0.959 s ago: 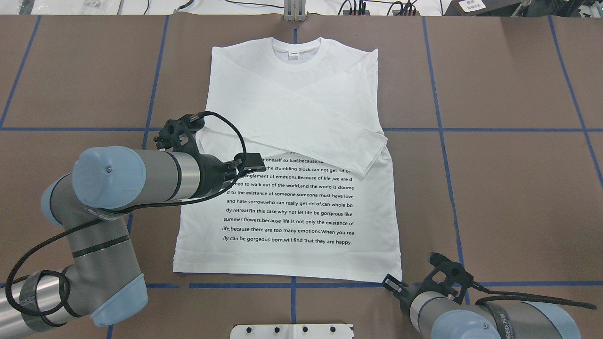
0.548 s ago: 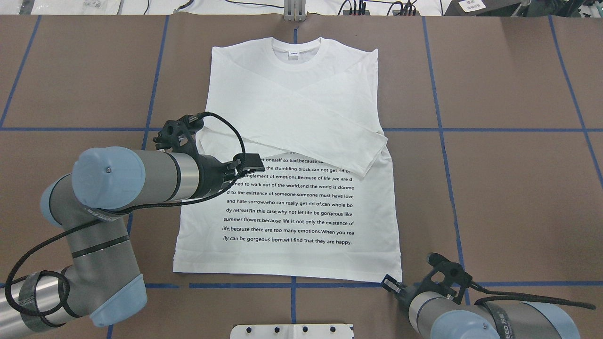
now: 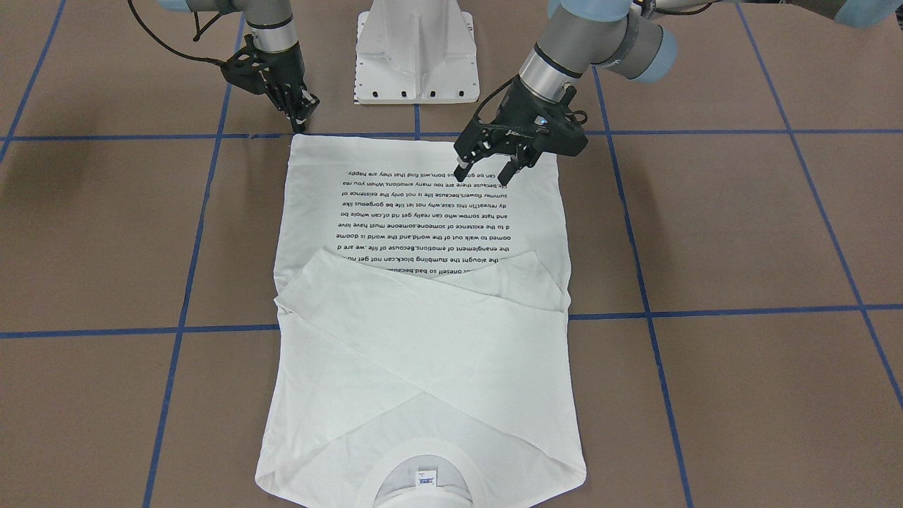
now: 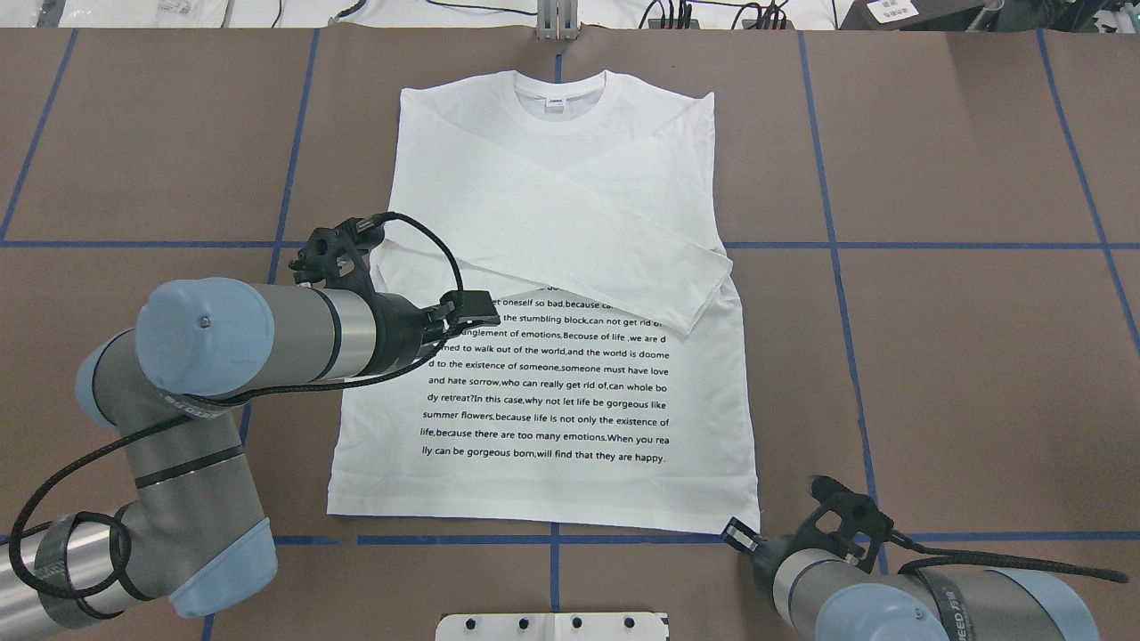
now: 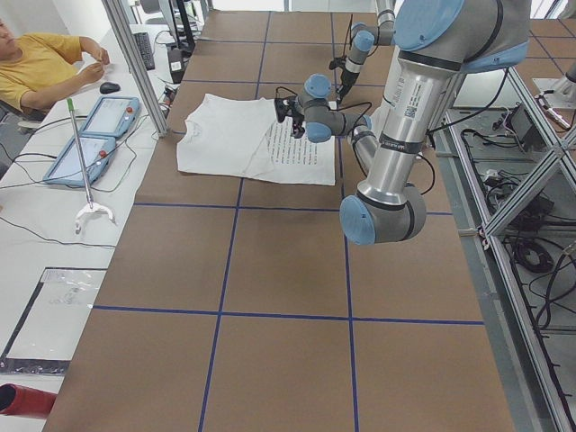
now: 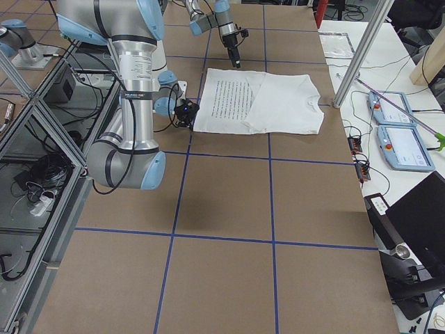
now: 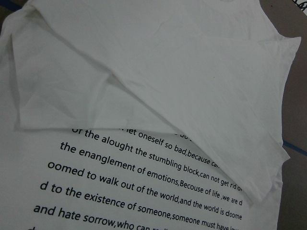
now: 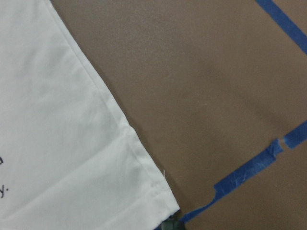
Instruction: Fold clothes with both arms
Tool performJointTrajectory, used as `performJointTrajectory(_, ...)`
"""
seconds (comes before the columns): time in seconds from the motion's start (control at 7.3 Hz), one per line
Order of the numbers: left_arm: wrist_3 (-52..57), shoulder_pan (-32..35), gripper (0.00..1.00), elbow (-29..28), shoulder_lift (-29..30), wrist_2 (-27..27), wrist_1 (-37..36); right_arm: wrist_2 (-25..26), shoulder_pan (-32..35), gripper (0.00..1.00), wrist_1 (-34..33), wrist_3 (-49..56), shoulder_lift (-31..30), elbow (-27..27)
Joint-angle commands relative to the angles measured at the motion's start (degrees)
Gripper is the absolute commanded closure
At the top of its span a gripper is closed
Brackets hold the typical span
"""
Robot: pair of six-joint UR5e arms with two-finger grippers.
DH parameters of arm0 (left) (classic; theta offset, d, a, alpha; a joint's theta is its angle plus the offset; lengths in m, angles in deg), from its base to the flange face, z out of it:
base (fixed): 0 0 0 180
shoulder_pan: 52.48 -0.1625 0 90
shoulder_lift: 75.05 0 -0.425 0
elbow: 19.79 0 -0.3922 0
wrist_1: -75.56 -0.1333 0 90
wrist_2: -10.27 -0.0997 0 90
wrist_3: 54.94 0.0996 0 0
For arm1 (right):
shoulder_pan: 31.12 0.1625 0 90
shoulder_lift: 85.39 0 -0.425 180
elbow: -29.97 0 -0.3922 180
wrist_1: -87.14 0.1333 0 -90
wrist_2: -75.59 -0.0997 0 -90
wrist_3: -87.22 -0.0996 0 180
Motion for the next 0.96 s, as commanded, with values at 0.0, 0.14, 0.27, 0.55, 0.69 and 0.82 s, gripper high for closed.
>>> performJointTrajectory(0.0,0.0,-0.1,0.01,0.0,-0.6,0.0,0.0,-0.1,0.3,1.00,0.0,0.1,-0.4,-1.3)
performJointTrajectory(0.14,0.0,-0.2,0.01,0.0,-0.6,0.0,0.0,-0.1,0.3,1.00,0.0,0.1,-0.4,-1.2)
performJointTrajectory(0.27,0.0,-0.2,0.01,0.1,-0.7,-0.1,-0.1,-0.1,0.2,1.00,0.0,0.1,-0.3,-1.1)
performJointTrajectory(0.55,0.0,-0.6,0.01,0.6,-2.1,-0.8,-4.0,-0.1,0.2,1.00,0.0,0.1,-0.3,-1.1)
performJointTrajectory(0.69,0.0,-2.8,0.01,1.0,-2.1,-2.3,-8.3,-0.1,0.2,1.00,0.0,0.1,-0.3,-1.1)
performJointTrajectory(0.82,-0.8,-5.2,0.01,1.7,-2.1,-4.6,-12.3,-0.1,0.2,1.00,0.0,0.1,-0.2,-1.2)
